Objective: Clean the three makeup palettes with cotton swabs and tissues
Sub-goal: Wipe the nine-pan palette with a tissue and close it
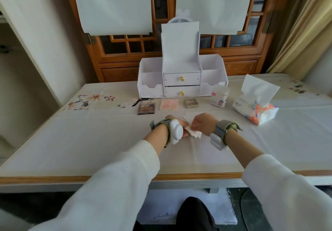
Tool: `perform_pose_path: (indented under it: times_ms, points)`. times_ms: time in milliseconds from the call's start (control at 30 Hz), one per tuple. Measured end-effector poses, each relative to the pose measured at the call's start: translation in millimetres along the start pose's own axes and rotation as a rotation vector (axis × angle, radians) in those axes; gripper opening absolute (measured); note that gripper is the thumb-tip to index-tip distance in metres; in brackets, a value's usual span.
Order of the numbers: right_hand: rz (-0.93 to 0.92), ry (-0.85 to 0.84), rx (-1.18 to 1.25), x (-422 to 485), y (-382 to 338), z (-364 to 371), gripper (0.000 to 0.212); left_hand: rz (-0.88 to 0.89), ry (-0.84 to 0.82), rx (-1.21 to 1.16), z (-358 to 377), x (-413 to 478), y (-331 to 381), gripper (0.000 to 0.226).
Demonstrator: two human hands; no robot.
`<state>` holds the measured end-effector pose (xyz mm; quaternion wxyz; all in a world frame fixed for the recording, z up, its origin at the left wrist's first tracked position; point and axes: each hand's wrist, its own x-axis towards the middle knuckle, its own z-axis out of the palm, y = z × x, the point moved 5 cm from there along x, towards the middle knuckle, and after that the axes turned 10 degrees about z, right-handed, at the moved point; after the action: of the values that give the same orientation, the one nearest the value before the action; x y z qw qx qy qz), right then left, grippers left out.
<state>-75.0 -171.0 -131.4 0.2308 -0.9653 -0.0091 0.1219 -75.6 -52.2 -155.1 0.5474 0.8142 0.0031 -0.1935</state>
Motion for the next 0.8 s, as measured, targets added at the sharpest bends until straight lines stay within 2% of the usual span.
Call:
perform_pose_path:
  times_ms: [67, 167, 233, 333, 400, 467, 567, 600, 800]
  points:
    - [-0.042, 0.025, 0.056, -3.9, -9.6, 2.4, 0.017, -0.015, 0.035, -0.111, -10.6, -14.9, -0.4, 0.018]
    - [-0.114, 0.072, 0.175, -8.2, -34.0, 3.0, 0.006, -0.007, 0.123, -0.309, -38.0, -34.1, -4.0, 0.015]
    - [-0.139, 0.088, 0.275, -9.6, -47.7, 0.6, 0.007, 0.018, 0.160, -0.384, -52.1, -44.1, 1.0, 0.012]
    - [-0.200, 0.077, 0.350, -13.4, -87.2, 6.3, 0.011, 0.036, 0.258, -0.444, -90.2, -63.5, -3.3, 0.033]
    - [-0.264, 0.074, 0.368, -17.5, -119.3, 14.7, 0.010, 0.076, 0.306, -0.451, -118.5, -81.8, -14.4, 0.026]
    - [-0.314, 0.091, 0.410, -22.1, -142.0, 17.5, 0.011, 0.062, 0.274, -0.573, -128.9, -96.5, -17.1, 0.020]
    - [-0.415, 0.023, 0.447, -37.8, -196.9, 40.4, 0.011, 0.128, 0.390, -0.584, -169.7, -142.6, -35.1, 0.026]
    - [-0.415, 0.030, 0.459, -39.6, -201.0, 39.9, 0.011, 0.152, 0.382, -0.604, -170.0, -149.9, -31.1, 0.026]
    - [-0.542, -0.089, 0.405, -76.5, -292.3, 88.3, 0.012, 0.170, 0.590, -0.652, -229.1, -227.6, -82.8, 0.016]
